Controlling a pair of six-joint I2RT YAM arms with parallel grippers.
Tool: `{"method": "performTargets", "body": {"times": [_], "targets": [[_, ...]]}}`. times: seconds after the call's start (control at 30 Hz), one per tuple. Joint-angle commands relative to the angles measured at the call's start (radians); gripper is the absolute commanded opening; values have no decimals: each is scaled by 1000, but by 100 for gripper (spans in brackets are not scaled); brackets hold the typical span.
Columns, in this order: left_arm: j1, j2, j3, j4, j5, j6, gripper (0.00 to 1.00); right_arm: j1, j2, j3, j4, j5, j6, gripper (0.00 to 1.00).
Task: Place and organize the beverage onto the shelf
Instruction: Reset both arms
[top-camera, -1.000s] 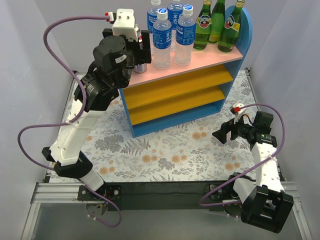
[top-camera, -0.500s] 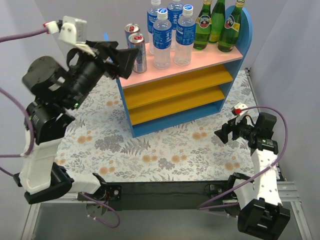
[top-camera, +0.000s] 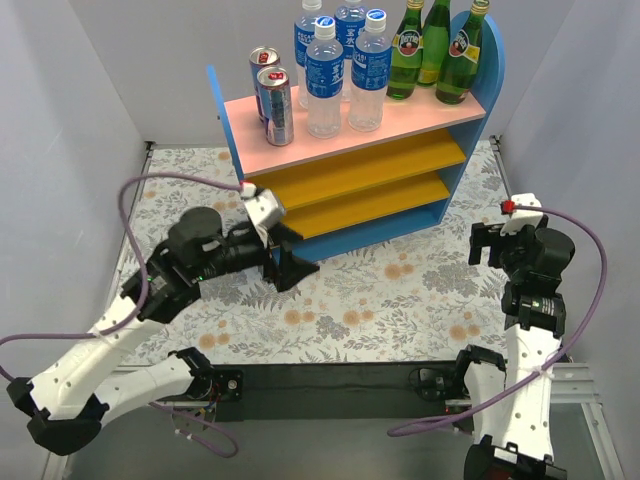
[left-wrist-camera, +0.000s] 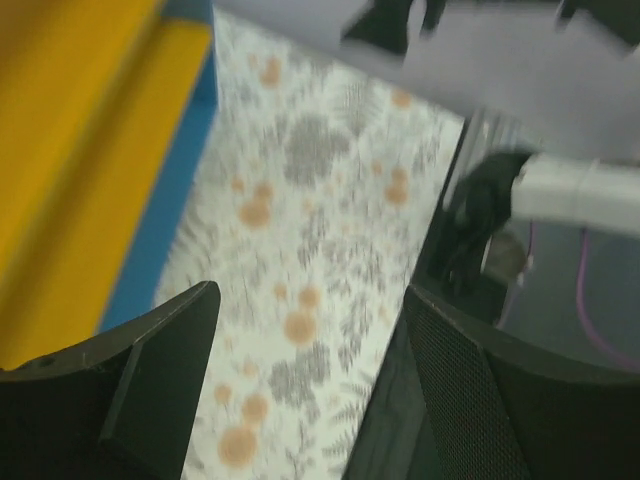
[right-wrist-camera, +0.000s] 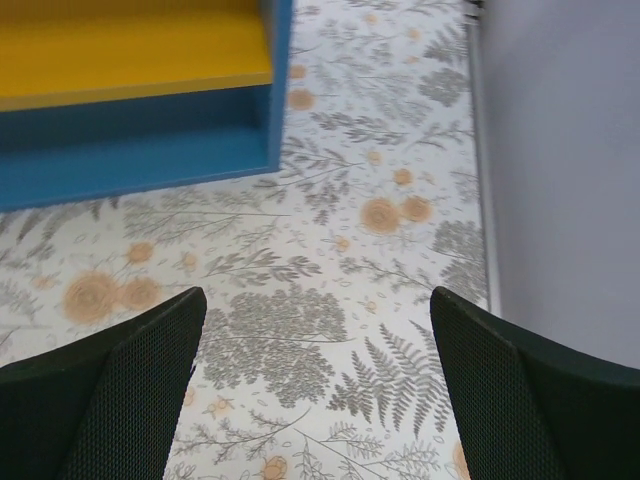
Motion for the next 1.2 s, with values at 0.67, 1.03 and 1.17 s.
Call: {"method": "performTargets", "body": {"times": [0.67, 1.03, 1.17], "targets": [[20, -369, -709, 166, -967, -335, 83, -5, -153, -78, 87, 461, 180, 98], [381, -334, -666, 155, -800, -262, 88, -5, -136, -78, 104, 468, 189, 98], [560, -311, -660, 186, -679, -291, 88, -5, -136, -89, 110, 457, 183, 98]]}}
